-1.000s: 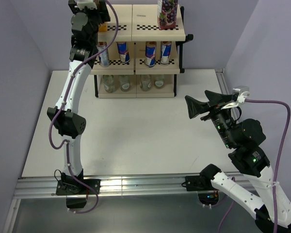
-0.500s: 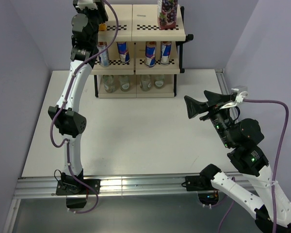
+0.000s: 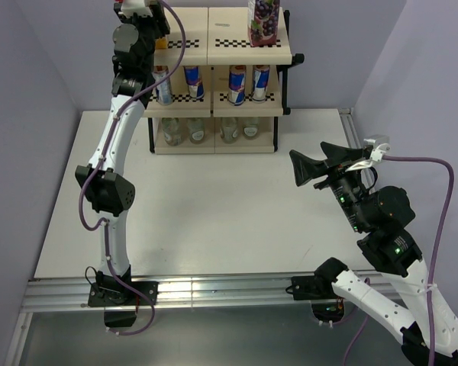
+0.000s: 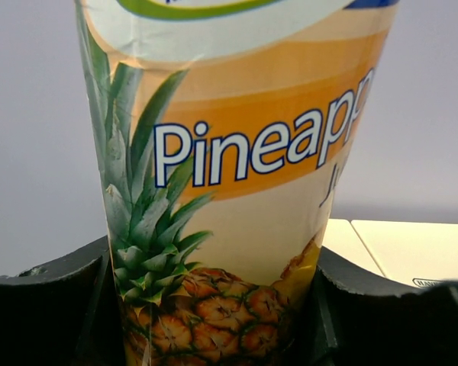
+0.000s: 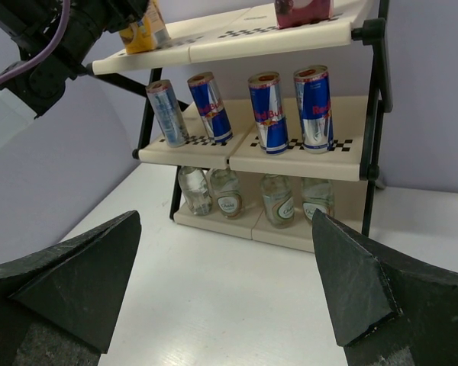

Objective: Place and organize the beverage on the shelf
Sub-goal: Place the drink on the shelf.

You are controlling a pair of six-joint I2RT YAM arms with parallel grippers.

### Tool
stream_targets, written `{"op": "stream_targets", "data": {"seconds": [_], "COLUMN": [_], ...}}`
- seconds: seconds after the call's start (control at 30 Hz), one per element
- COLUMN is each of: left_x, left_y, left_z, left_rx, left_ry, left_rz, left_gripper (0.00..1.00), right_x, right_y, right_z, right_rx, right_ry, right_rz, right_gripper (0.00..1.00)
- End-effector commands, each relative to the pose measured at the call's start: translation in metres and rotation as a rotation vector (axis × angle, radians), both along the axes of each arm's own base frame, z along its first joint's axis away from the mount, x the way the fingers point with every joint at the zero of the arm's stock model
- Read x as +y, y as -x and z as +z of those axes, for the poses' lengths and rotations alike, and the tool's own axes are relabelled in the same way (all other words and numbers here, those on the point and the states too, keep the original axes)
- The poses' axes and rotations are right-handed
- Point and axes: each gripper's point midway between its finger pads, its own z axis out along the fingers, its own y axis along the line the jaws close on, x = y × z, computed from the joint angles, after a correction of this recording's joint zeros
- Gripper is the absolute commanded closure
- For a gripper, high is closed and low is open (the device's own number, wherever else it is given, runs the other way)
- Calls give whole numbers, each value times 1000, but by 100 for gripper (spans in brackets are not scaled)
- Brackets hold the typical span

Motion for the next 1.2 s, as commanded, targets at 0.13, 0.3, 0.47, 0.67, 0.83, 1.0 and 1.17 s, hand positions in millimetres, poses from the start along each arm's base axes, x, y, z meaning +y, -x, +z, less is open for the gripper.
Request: {"op": "stream_targets", "data": {"seconds": [0.13, 0.3, 0.47, 0.67, 0.83, 1.0, 1.17], "left_x": [2, 3, 3, 7, 13, 16, 19], "left_y": [-19, -21, -22, -16, -10, 1, 15], "left_z": [-61, -67, -71, -72, -66, -62, -48], "left_rx": [168, 179, 191, 193, 189, 182, 163], "left_ry": [-52, -84, -80, -67, -62, -54, -1], "left_rz": [24, 44, 43, 53, 76, 77, 68], "left_gripper": [26, 24, 25, 10, 5, 1, 0], "right_x": [1, 2, 0, 1, 2, 3, 3], "right_y": [0, 0, 0, 0, 1, 1, 2], "right_z": [10, 9, 9, 8, 9, 10, 12], "right_rx": [-34, -34, -35, -35, -35, -36, -38], "right_ry": [-24, -24, -23, -22, -20, -23, -24], "right_rz": [2, 8, 2, 4, 10, 16, 22], "right_gripper": [0, 0, 0, 0, 0, 0, 0]}}
